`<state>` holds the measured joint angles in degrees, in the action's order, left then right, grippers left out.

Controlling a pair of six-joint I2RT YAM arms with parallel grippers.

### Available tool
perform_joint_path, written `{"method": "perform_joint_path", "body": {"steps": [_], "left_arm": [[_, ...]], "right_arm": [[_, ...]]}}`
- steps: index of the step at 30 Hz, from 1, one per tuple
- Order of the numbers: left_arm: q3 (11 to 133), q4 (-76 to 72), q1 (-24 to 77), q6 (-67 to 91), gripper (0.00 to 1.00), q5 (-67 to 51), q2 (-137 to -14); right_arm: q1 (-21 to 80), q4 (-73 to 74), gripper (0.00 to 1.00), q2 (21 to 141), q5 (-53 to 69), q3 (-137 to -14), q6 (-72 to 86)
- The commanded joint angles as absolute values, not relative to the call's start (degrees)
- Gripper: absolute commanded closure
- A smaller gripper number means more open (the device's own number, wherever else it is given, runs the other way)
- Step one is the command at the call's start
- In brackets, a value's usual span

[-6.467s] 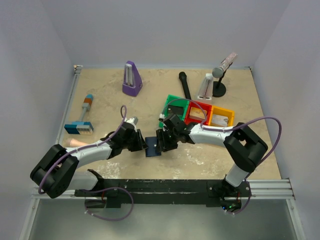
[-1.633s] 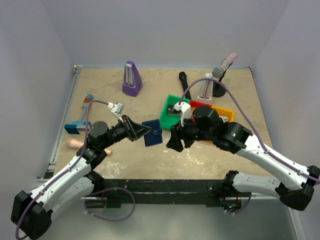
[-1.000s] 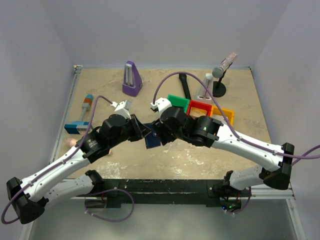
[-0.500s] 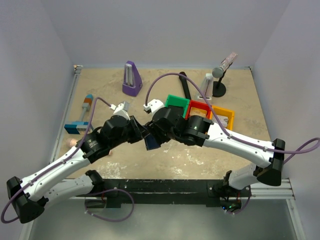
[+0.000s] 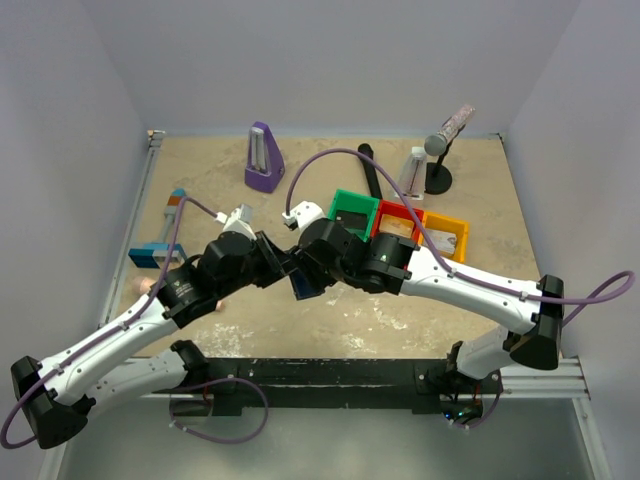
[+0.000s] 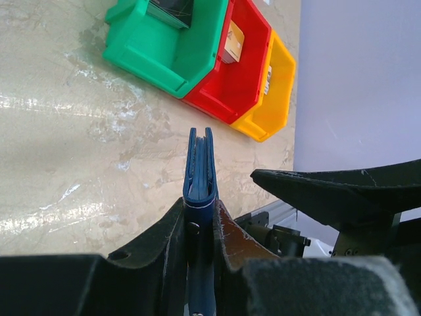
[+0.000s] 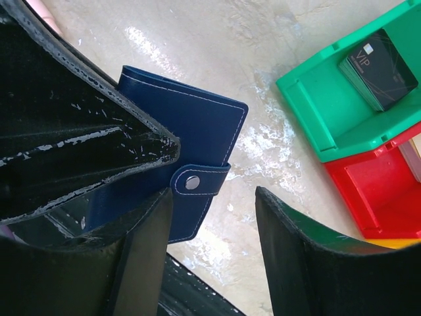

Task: Take the credit cards out of the card holder
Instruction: Open the card holder at the center of the board.

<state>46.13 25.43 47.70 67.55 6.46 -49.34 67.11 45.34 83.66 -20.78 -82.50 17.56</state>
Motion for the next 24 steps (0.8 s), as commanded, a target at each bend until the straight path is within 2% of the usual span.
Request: {"method": "perform_joint_path", "body": {"steps": [1,12,24], "left_arm": [[46.3,22.9,48.0,70.9,1.0,4.2,-48.2],[46.1,19.9,48.0,72.2,1.0,0.7,-47.8],[46.0,18.4,48.1,72.3,1.0,-2.0,-47.3]], "right_arm": [[67.5,43.8,0.44,83.5,-23.9,-83.6,18.4],[67.9,45.8,0.5,86.0,-27.2,-84.1,18.4],[67.9,46.4,0.68,88.0,-28.4,-84.3,18.0]]}}
